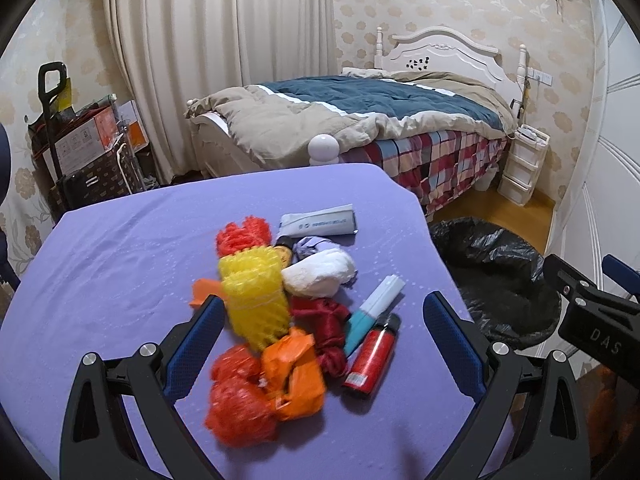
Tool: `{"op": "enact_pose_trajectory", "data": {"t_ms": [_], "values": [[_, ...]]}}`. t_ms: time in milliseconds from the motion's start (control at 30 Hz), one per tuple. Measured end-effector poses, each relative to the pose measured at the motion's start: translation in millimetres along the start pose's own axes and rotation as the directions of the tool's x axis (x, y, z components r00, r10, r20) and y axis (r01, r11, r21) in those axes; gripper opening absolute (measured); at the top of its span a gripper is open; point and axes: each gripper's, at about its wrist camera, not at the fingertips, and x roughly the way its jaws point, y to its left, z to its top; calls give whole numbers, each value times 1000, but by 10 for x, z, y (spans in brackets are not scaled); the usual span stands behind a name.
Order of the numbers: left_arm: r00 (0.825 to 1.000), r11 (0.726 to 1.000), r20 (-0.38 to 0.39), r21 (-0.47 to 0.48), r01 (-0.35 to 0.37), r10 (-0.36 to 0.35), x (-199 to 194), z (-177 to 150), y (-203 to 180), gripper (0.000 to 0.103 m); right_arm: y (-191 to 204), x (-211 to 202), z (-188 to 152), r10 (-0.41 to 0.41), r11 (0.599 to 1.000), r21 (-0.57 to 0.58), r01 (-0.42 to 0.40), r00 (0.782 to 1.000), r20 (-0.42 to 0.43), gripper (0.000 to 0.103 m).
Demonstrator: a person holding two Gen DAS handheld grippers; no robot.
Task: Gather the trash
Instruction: 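Grasp the red plastic bag with the left gripper while the right gripper grasps the orange bag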
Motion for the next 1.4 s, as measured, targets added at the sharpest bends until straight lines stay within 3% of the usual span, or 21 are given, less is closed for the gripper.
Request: {"op": "enact_pose_trajectory", "data": {"t_ms": [200, 333, 900, 1100, 1400], "values": [[999, 999, 2, -13, -38, 38, -145, -115, 288, 96, 141, -61, -58, 47, 999, -13, -47, 999, -27, 82], [998, 998, -9, -18, -65, 65, -208, -185, 453, 96, 254, -94, -136, 81, 996, -29, -82, 996, -47, 79], [993, 995, -90, -65, -79, 73, -145, -442, 732, 96, 534, -133, -233, 129, 987, -85, -137, 987, -97, 79], [985, 988, -122, -73, -134, 124, -82, -537, 923, 96, 569, -100, -240, 136, 986, -82, -145, 985, -107, 79], [968, 967, -104, -97, -237, 227, -184, -548, 1236, 96, 630, -50, -255, 147, 983, -88, -159, 981, -124, 79]]}}
